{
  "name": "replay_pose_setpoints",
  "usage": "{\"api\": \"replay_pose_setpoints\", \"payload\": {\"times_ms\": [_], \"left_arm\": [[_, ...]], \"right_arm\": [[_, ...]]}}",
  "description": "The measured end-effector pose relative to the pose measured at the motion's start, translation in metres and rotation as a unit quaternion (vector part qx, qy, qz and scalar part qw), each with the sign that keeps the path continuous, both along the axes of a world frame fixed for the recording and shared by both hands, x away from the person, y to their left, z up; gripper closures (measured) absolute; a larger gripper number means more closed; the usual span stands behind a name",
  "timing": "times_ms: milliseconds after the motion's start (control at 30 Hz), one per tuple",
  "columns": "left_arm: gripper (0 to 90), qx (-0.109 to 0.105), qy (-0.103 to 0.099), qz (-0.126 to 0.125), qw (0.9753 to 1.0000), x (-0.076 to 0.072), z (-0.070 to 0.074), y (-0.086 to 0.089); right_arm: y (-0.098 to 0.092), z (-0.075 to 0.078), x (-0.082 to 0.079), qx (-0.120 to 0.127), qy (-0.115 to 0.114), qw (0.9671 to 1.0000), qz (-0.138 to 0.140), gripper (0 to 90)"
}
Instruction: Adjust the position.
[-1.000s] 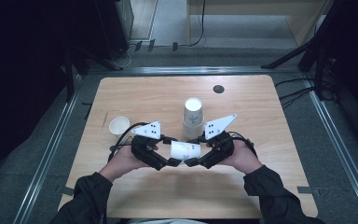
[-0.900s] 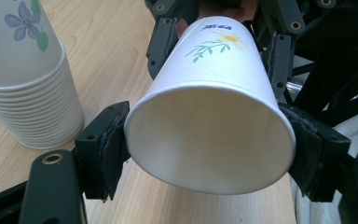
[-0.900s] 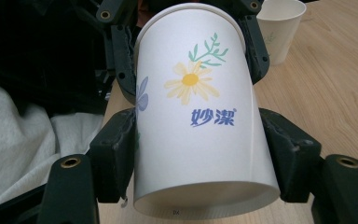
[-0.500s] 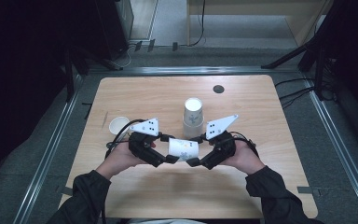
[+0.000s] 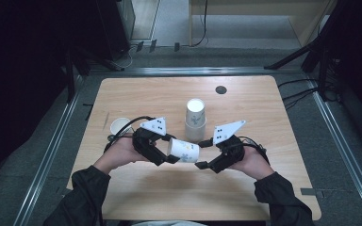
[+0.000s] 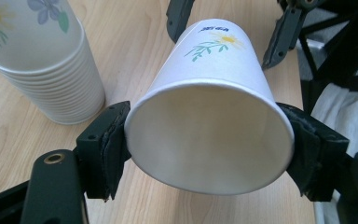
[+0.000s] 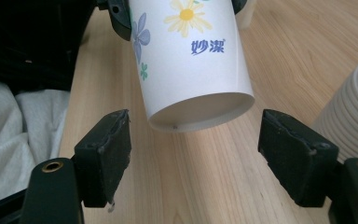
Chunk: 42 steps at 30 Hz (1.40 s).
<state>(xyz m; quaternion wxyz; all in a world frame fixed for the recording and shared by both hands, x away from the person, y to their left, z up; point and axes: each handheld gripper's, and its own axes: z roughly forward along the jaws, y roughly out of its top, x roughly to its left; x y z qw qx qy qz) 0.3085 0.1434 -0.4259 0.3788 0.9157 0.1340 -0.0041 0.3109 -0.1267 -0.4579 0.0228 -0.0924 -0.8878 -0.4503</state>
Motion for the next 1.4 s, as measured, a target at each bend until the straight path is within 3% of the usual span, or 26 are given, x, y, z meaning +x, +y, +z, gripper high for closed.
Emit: {"api": "replay_pose_setpoints", "payload": {"times_ms": [133,367,700,1000,1167,1400], "left_arm": [[24.2,0.008,0.008,-0.003,0.9999,0.003,0.000,-0.005],[24.2,0.044,0.010,-0.014,0.9989,0.008,-0.006,-0.016],[24.2,0.085,0.009,-0.033,0.9958,0.008,-0.013,-0.031],[24.2,0.122,0.004,-0.048,0.9913,0.003,-0.018,-0.045],[24.1,0.128,0.002,-0.053,0.9903,0.000,-0.020,-0.050],[24.1,0.129,0.002,-0.054,0.9901,-0.001,-0.022,-0.053]], "right_arm": [[-0.003,-0.002,-0.002,-0.006,-0.004,0.9999,-0.010,26.1],[-0.005,-0.008,-0.005,-0.025,-0.016,0.9993,-0.021,26.2],[-0.001,-0.014,-0.009,-0.042,-0.016,0.9988,-0.018,26.5],[0.008,-0.023,-0.009,-0.059,-0.019,0.9980,-0.004,26.8],[0.014,-0.030,-0.008,-0.070,-0.014,0.9974,0.007,28.1],[0.025,-0.035,-0.012,-0.085,-0.026,0.9959,0.021,31.4]]}}
